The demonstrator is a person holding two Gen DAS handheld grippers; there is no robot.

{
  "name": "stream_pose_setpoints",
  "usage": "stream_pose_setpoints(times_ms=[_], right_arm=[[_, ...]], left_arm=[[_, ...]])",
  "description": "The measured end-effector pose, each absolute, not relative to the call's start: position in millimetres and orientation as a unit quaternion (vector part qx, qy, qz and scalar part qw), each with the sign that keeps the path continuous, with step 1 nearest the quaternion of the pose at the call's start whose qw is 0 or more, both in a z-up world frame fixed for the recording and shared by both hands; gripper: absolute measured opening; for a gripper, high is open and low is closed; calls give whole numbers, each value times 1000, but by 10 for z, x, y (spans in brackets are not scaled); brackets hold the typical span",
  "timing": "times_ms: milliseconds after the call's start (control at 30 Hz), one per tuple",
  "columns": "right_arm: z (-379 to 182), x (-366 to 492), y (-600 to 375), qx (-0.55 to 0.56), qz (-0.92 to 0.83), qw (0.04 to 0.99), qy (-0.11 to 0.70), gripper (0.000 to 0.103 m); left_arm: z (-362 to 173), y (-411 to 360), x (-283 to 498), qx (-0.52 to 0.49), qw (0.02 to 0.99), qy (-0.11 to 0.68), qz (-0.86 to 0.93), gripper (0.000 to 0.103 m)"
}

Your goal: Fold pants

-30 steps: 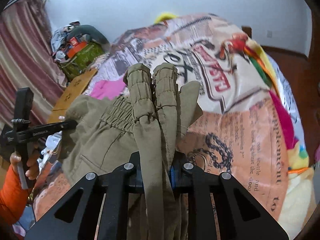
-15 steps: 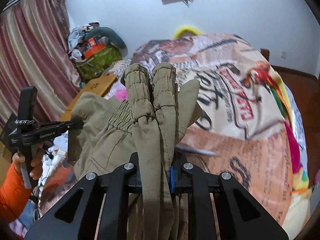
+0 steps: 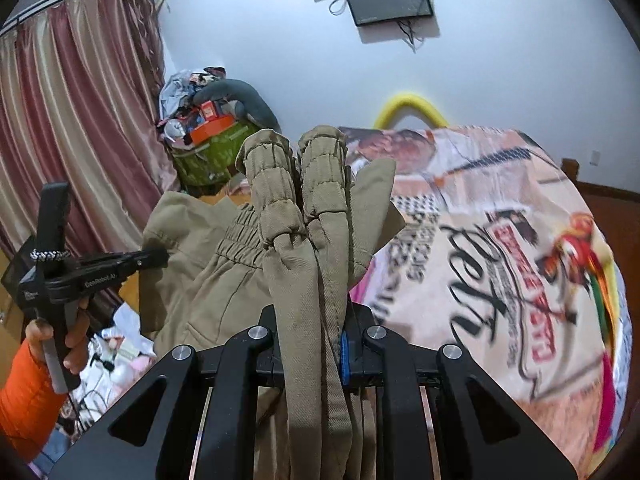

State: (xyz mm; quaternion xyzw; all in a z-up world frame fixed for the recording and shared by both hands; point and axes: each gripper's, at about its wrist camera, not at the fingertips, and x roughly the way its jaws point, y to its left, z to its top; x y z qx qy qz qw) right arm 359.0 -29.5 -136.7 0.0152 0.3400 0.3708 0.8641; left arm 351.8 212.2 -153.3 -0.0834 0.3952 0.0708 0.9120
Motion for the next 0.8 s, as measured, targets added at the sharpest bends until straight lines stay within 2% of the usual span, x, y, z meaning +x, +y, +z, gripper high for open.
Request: stream_pose_setpoints(times_ms=[367, 800], right_arm=[[-1682, 4075, 408, 23, 377, 855, 356, 14], [-2382, 4418, 703, 11, 343, 838, 424, 14]], left_arm=[[-1775, 2818, 4071, -118, 908, 387, 111, 3], [-2834, 3158, 4630, -154, 867, 461, 109, 3]])
